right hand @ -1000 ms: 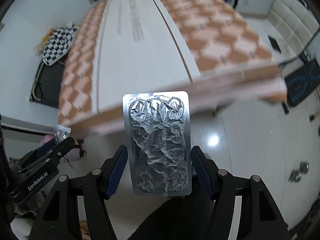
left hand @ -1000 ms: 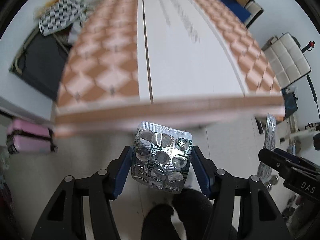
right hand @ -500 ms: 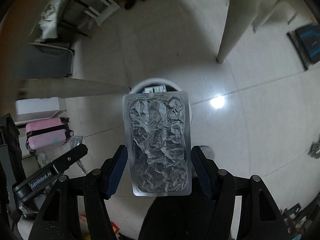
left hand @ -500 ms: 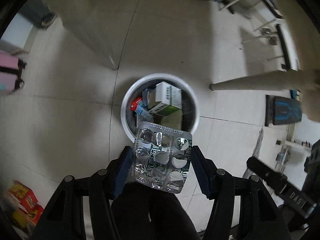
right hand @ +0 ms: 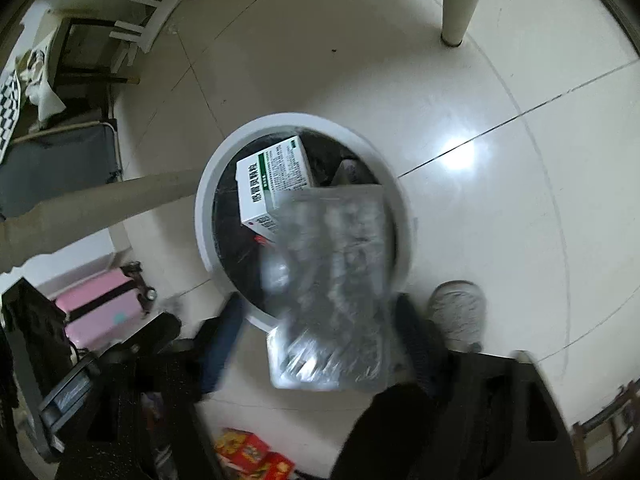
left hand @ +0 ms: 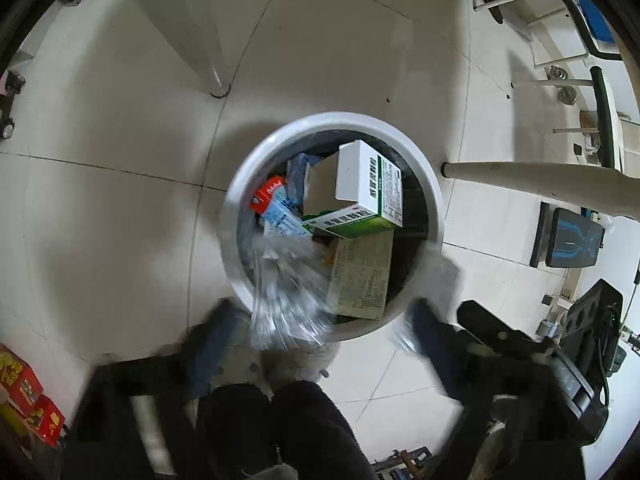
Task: Collect trash
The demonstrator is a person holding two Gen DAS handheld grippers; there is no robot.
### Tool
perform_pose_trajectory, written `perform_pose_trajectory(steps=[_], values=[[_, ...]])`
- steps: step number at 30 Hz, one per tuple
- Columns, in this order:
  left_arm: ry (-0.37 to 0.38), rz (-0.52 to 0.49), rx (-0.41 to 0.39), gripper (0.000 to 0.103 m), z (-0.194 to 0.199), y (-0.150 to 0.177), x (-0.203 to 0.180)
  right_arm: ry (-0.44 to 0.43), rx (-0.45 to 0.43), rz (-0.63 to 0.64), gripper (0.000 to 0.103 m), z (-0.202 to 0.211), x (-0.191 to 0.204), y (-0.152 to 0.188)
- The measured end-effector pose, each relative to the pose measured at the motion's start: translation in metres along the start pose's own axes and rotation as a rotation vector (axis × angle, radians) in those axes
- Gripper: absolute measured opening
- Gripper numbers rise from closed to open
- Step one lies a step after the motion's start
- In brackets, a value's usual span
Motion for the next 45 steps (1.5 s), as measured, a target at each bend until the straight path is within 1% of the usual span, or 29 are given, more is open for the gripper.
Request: perform_pose_trajectory(steps=[3,4,6,8,9,11,13,14,16,17,21,22,23,24,25,26,28,29,33,35,37,42,45], values=[[-0.051,-0.024,-0.024,0.096,0.016,0.004,0.004,-0.021,-0.013,0.009,0.099,0.001,0.003,0.006],[-0.065,-0.031,-0.039,0.096,0.022,0.006,0.004,-0.014,-0.015,0.020,0.099,0.004,0.005,0.009],[-0.117,-0.055,-0.083,0.097,0.042,0.011,0.005,0.013,-0.026,0.056,0.099,0.015,0.011,0.015],[-0.185,-0.083,-0.143,0.096,0.066,0.019,0.003,0.065,-0.046,0.117,0.100,0.034,0.021,0.023],[-0.205,-0.092,-0.159,0.096,0.077,0.024,0.002,0.109,-0.062,0.165,0.100,0.049,0.029,0.028],[-0.240,-0.111,-0.191,0.096,0.106,0.037,-0.002,0.167,-0.090,0.227,0.100,0.076,0.042,0.040],[-0.248,-0.127,-0.209,0.096,0.129,0.048,-0.008,0.205,-0.112,0.269,0.100,0.106,0.053,0.051],[-0.256,-0.143,-0.223,0.096,0.149,0.057,-0.011,0.226,-0.125,0.295,0.100,0.126,0.062,0.058],[-0.268,-0.171,-0.241,0.096,0.175,0.069,-0.019,0.247,-0.145,0.325,0.100,0.160,0.076,0.072],[-0.273,-0.189,-0.252,0.096,0.195,0.079,-0.023,0.250,-0.150,0.331,0.100,0.174,0.081,0.078],[-0.268,-0.226,-0.284,0.096,0.253,0.105,-0.033,0.250,-0.170,0.375,0.100,0.243,0.108,0.110],[-0.265,-0.228,-0.292,0.096,0.263,0.109,-0.036,0.249,-0.177,0.385,0.100,0.259,0.114,0.117],[-0.254,-0.232,-0.301,0.096,0.284,0.117,-0.040,0.243,-0.186,0.398,0.100,0.277,0.122,0.127],[-0.244,-0.235,-0.305,0.096,0.295,0.123,-0.043,0.237,-0.191,0.406,0.100,0.290,0.127,0.133],[-0.236,-0.239,-0.311,0.096,0.306,0.127,-0.046,0.228,-0.196,0.414,0.100,0.307,0.133,0.141],[-0.224,-0.244,-0.323,0.096,0.326,0.136,-0.050,0.212,-0.197,0.420,0.100,0.323,0.140,0.150],[-0.209,-0.251,-0.338,0.096,0.348,0.146,-0.056,0.194,-0.197,0.434,0.100,0.349,0.151,0.165],[-0.197,-0.253,-0.352,0.097,0.367,0.154,-0.059,0.184,-0.199,0.442,0.100,0.361,0.157,0.172],[-0.143,-0.261,-0.374,0.096,0.411,0.178,-0.071,0.133,-0.202,0.471,0.100,0.416,0.180,0.206],[-0.128,-0.267,-0.380,0.097,0.425,0.188,-0.075,0.113,-0.197,0.480,0.100,0.435,0.188,0.219],[-0.094,-0.268,-0.385,0.097,0.444,0.201,-0.076,0.091,-0.201,0.490,0.100,0.459,0.195,0.231],[-0.043,-0.272,-0.411,0.097,0.479,0.222,-0.083,0.038,-0.207,0.517,0.100,0.509,0.210,0.259],[-0.008,-0.274,-0.425,0.097,0.499,0.235,-0.087,0.006,-0.199,0.529,0.100,0.529,0.218,0.272]])
Point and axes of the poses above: each gripper's, at about its wrist camera, not at the fingertips, and z roughly against the way its jaws point, x to its left, y to its underside, the point moved 6 cm from there along -z, roughly the way its jaws point, and after that the axes turned 6 degrees about -y, right-handed, at the moved point
